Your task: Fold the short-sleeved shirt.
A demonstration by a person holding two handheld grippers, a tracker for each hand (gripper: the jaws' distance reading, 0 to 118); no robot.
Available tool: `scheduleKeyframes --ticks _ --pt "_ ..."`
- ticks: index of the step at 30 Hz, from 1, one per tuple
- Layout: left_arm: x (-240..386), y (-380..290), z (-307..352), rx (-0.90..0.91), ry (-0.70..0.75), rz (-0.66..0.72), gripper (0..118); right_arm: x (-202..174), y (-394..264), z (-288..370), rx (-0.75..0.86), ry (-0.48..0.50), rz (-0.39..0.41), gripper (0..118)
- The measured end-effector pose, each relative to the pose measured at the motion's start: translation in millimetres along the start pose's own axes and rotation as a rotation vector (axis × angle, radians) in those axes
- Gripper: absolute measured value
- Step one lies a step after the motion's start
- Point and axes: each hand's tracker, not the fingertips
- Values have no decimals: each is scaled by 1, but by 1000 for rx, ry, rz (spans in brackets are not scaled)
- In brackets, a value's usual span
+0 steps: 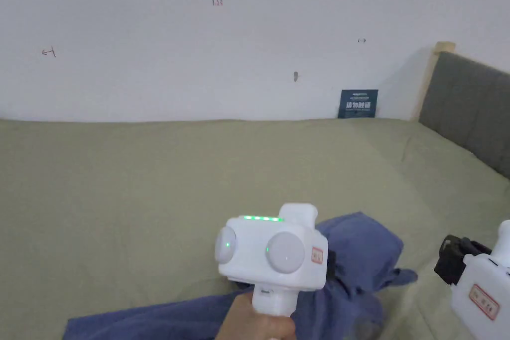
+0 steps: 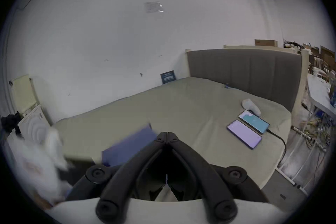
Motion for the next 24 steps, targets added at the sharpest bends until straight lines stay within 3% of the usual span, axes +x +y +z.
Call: scheduleKeyframes --ticks 4,7,9,10,12,13,15,19,20,21,22,24 --pt "-7 -66 -63 -232 27 -15 2 13 -13 -14 -32 -37 4 0" --pt "-4 -80 -65 -183 94 -55 2 12 -19 -20 -60 -34 0 0" --pt "-8 -70 -57 -166 48 23 5 8 -22 -23 -74 -26 12 0" --pt "-12 -63 -54 -177 19 54 16 5 -23 -25 -80 -22 19 0" --pt "-17 -53 -42 -181 -7 57 74 -2 -24 -26 -91 -3 26 0" --pt "-18 -51 -33 -180 -18 57 88 -5 -24 -26 -95 11 29 0" --pt "-24 -45 -7 -121 -16 50 89 -15 -25 -28 -107 31 44 0" --pt "-60 -30 47 13 64 143 78 -38 -31 -26 -126 83 69 0" --pt "-70 -31 60 52 95 143 54 -41 -35 -35 -136 106 75 0" --pt "-80 -33 72 63 145 141 21 -47 -38 -36 -145 127 86 0" --pt "-90 -38 79 67 194 136 0 -53 -43 -37 -159 146 106 0" --pt "-116 -56 86 45 291 174 0 -70 -51 -29 -176 165 139 0"
